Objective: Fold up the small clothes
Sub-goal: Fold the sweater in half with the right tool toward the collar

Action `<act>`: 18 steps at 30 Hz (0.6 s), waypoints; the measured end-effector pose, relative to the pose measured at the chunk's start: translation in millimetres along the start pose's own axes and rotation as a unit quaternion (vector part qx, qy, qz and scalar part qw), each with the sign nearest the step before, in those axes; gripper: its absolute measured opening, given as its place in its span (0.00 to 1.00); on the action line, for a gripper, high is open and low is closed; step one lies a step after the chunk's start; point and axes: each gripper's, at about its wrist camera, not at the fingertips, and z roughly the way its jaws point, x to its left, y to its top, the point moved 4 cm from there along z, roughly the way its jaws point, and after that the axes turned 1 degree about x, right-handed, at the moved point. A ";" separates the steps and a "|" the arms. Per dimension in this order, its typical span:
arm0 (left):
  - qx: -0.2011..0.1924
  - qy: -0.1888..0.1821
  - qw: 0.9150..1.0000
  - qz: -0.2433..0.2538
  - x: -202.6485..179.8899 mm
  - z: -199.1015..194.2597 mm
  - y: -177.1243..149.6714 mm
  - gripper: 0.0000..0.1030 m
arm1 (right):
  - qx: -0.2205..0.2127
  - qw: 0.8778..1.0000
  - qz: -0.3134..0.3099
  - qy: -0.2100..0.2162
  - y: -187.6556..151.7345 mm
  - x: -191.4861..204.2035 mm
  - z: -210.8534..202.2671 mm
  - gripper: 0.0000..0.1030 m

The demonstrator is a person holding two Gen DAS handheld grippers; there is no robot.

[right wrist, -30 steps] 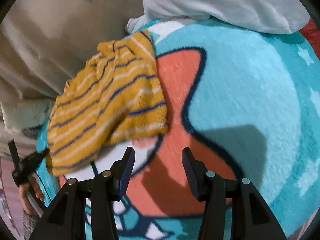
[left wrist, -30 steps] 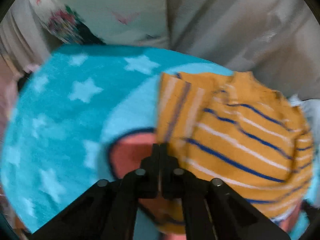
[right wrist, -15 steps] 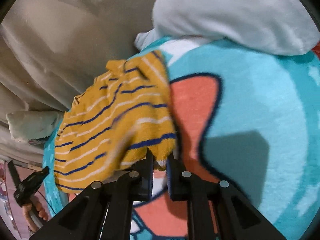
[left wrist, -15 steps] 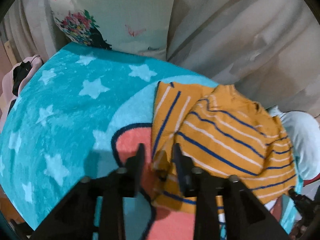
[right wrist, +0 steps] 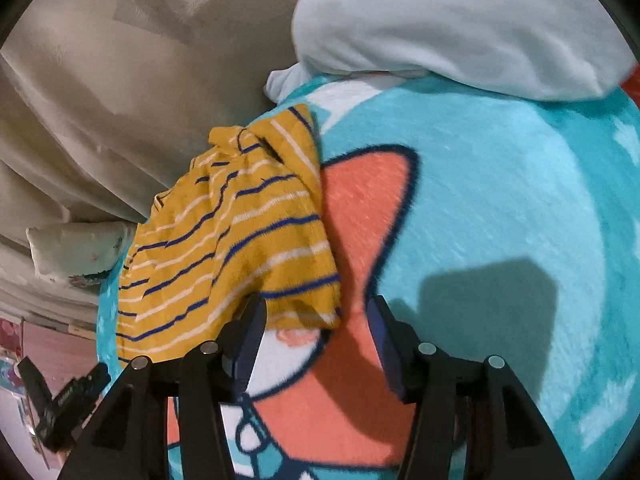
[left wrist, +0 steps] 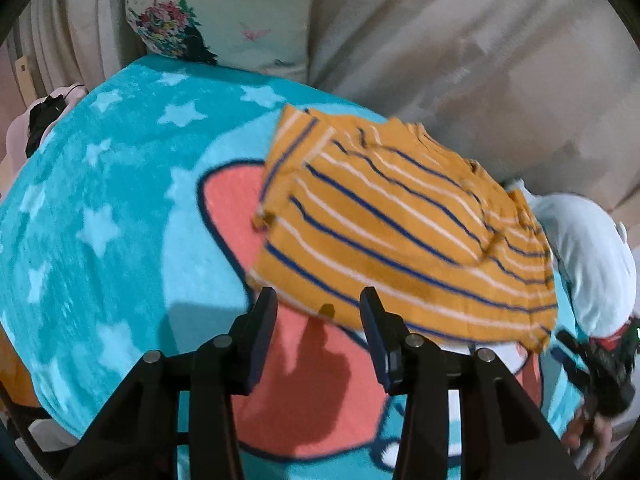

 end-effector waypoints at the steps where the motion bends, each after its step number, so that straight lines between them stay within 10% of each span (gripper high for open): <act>1: 0.001 -0.002 1.000 0.003 -3.8 -1.1 -5.7 0.41 | 0.002 1.000 -0.010 -0.006 1.2 3.0 5.5 0.56; 5: 0.005 -0.006 1.000 0.015 -15.0 -4.2 -26.9 0.44 | 0.019 0.999 -0.037 -0.014 7.3 13.5 35.4 0.54; 8: 0.004 0.004 1.000 0.019 -12.5 -7.1 -35.9 0.44 | 0.034 0.999 -0.035 0.005 6.8 19.9 45.1 0.18; 18: -0.011 0.025 0.997 -0.077 72.4 -18.3 -32.0 0.44 | -0.028 0.981 -0.193 0.018 24.8 159.7 1.7 0.07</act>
